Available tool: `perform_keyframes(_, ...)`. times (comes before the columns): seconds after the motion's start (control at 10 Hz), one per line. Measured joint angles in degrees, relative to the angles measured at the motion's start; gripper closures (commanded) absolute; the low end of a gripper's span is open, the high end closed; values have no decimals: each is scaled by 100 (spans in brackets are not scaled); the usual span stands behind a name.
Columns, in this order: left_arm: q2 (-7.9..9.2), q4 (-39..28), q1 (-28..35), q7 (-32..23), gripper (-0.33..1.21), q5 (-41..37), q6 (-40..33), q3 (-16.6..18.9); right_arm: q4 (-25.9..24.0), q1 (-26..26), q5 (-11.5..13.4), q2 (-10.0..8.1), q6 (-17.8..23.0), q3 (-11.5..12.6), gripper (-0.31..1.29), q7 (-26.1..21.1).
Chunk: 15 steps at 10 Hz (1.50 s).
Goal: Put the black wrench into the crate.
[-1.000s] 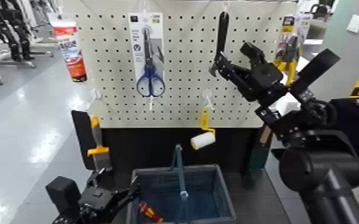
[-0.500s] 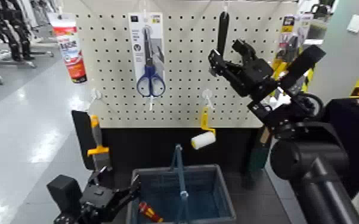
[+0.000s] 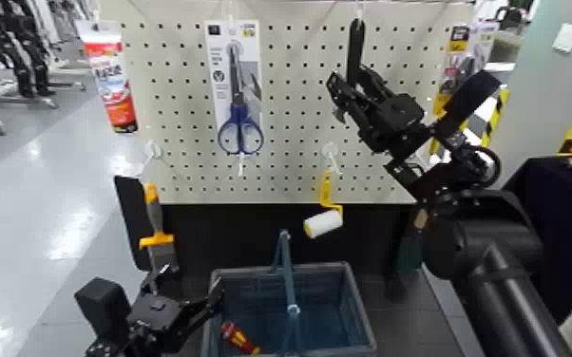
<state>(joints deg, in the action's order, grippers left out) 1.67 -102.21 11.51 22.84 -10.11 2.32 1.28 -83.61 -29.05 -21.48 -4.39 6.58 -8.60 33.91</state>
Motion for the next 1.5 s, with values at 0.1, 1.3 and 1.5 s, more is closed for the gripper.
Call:
perform_keyframes(0.1,0,0,0,-1,13,0,-8,3,-41,-3,51,0,-11,-7,124,-64)
perform_keyframes(1.3,-8,0,-8,-5,13,1,-4,-3,-138,-18,110,9,65,-10,124,-114)
perform_keyframes(1.5,-8,0,-9,-2,13,5,-3,-5,-189,-46,107,9,112,-10,124,-102)
